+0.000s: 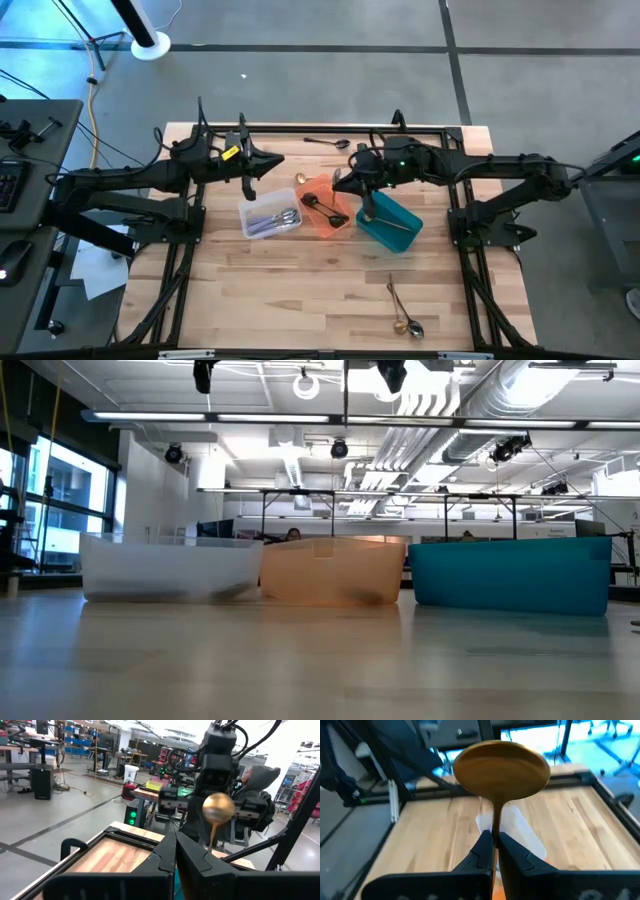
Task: Sort silverware by color (type)
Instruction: Put the gold spoon into the blue bin
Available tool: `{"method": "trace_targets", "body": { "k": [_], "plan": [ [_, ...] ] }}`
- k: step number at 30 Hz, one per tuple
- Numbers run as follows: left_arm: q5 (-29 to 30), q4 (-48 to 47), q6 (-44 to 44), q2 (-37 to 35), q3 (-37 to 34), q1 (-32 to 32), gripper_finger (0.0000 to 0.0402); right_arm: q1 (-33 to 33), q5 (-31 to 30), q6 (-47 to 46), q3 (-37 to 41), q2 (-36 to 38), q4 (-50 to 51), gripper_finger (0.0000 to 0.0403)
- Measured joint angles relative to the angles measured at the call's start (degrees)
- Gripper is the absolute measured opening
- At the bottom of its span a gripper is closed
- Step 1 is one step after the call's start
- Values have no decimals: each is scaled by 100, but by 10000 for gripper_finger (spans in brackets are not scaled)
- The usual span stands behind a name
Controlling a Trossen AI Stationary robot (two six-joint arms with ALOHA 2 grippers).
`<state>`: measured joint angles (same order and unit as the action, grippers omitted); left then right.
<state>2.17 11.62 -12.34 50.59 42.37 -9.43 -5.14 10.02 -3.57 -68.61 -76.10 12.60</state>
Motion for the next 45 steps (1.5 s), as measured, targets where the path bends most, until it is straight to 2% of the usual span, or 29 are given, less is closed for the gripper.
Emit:
{"method": "trace_targets", "body": {
  "k": [35,39,45],
  "plan": [
    [-153,-22,373,2,0,9,1,-51,-9,251,-40,-115,10,0],
    [-155,-18,448,2,2,9,0,-118,-92,49,-36,34,451,0],
    [-155,-37,488,11,7,9,0,-162,-273,-421,-34,337,2280,0]
  ]
}}
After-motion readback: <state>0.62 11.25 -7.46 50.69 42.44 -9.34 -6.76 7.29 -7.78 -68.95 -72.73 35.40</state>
